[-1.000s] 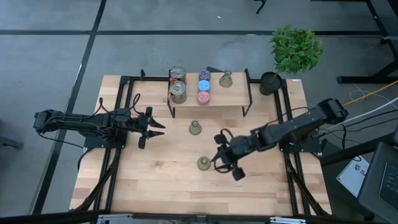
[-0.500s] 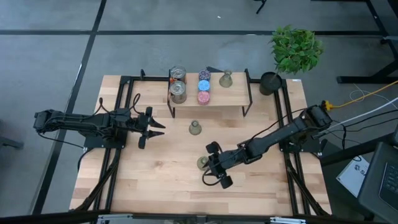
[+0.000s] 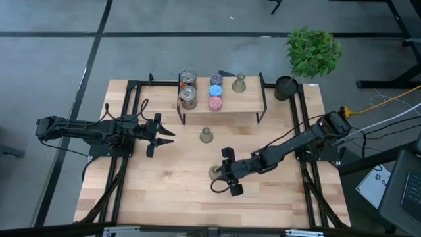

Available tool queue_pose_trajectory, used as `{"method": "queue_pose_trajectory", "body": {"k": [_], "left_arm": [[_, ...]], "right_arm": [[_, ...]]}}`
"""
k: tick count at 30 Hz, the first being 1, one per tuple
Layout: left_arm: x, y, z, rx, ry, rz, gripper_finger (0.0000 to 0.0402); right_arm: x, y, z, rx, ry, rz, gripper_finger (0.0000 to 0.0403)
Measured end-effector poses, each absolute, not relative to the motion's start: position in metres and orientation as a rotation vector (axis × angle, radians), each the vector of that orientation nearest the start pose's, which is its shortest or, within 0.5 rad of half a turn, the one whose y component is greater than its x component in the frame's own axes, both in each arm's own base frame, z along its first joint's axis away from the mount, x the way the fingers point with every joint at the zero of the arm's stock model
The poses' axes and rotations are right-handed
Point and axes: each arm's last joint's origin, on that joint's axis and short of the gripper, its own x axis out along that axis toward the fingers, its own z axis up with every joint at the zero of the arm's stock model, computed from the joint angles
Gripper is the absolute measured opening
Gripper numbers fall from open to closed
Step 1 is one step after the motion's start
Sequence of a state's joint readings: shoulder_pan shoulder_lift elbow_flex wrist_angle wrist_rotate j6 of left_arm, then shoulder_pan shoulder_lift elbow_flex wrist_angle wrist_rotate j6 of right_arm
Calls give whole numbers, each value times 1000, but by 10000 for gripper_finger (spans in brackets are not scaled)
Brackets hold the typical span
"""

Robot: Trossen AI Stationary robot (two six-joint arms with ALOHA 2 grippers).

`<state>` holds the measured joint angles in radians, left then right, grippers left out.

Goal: Pick & Place candle stick holders
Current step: Put the bottom green glass candle holder on the shelf aligned with the other green glass candle holder

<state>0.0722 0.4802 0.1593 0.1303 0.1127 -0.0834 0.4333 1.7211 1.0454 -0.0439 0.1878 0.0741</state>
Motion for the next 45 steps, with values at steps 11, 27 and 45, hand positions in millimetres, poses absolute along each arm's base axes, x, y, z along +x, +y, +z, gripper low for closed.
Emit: {"method": "queue_pose_trajectory", "body": {"k": [11,27,45], "left_arm": [[132,6,187,-101,192,-33,127],[132,6,187,-101,192,-33,127],[132,6,187,-101,191,-33,127]], "right_arm": [[339,144,170,-205,744,172,154],[335,142,171,-274,847,124,49],[323,142,196,-121,1143,-40,43]]}}
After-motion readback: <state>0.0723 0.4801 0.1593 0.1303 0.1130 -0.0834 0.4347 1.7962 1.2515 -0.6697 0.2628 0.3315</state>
